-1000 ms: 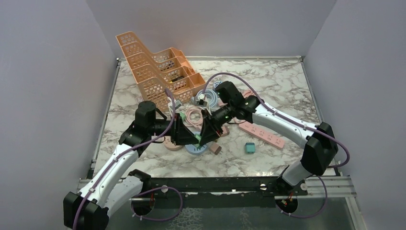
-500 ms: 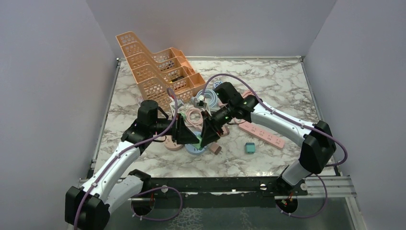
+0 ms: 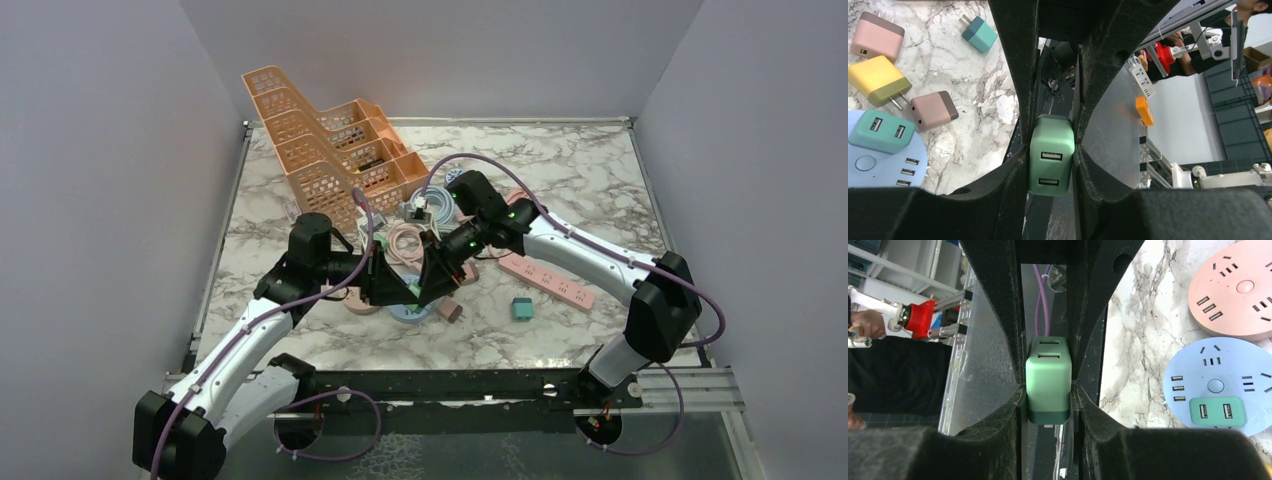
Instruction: Insert the plug
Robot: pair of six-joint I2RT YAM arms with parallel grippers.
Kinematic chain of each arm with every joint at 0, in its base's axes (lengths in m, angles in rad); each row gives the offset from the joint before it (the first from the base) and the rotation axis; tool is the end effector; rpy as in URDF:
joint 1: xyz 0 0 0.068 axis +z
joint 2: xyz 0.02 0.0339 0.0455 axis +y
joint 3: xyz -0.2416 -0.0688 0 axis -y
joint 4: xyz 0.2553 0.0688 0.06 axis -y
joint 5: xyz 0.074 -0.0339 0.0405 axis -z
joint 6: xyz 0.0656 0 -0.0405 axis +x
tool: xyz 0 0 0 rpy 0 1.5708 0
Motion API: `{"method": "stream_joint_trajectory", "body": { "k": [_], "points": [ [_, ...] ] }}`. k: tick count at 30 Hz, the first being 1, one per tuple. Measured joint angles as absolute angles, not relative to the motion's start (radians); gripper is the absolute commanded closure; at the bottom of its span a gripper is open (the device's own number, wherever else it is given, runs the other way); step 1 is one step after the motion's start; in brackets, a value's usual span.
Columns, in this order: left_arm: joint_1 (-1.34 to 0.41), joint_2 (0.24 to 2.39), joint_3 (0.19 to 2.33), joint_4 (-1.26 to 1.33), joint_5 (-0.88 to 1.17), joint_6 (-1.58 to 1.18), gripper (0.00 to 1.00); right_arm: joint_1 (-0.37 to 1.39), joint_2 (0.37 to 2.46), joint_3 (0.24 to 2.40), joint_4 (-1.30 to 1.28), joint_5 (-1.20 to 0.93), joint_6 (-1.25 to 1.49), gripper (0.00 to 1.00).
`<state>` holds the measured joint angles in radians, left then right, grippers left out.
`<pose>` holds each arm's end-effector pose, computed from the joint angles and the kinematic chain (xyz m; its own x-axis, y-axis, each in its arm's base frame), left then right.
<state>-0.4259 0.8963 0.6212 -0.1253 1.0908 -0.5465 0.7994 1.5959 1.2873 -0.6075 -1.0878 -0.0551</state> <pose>0.1828 -0.1468 0.2499 -0.7890 0.0944 -0.6071 0.6140 0.1546 -0.7740 0.2031 0.2922 0.2518 -0.5131 -0.5644 -0.6467 -0.7383 -0.0941 0.6679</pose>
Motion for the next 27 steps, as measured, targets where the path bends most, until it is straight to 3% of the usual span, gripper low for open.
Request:
{"method": "stream_joint_trajectory", "body": {
  "k": [1, 4, 7, 19, 27],
  "points": [
    [-0.427, 0.891, 0.620, -0.119, 1.090, -0.542, 1.00, 0.800, 1.596, 1.287, -0.607, -1.093, -0.048, 0.75],
    [-0.428, 0.879, 0.619, -0.122, 1.080, -0.539, 1.00, 0.800, 1.595, 1.287, -0.601, -1.088, -0.030, 0.50],
    [-0.428, 0.867, 0.619, -0.146, 1.021, -0.540, 1.00, 0.800, 1.575, 1.265, -0.563, -1.035, 0.011, 0.40],
    [-0.432, 0.846, 0.634, -0.385, 0.472, -0.557, 1.00, 0.802, 1.182, 0.910, -0.294, -0.336, 0.345, 0.39],
    [-0.499, 0.915, 0.661, -0.475, 0.138, -0.680, 1.00, 0.803, 1.018, 0.752, -0.282, 0.124, 0.623, 0.41]
  ]
}}
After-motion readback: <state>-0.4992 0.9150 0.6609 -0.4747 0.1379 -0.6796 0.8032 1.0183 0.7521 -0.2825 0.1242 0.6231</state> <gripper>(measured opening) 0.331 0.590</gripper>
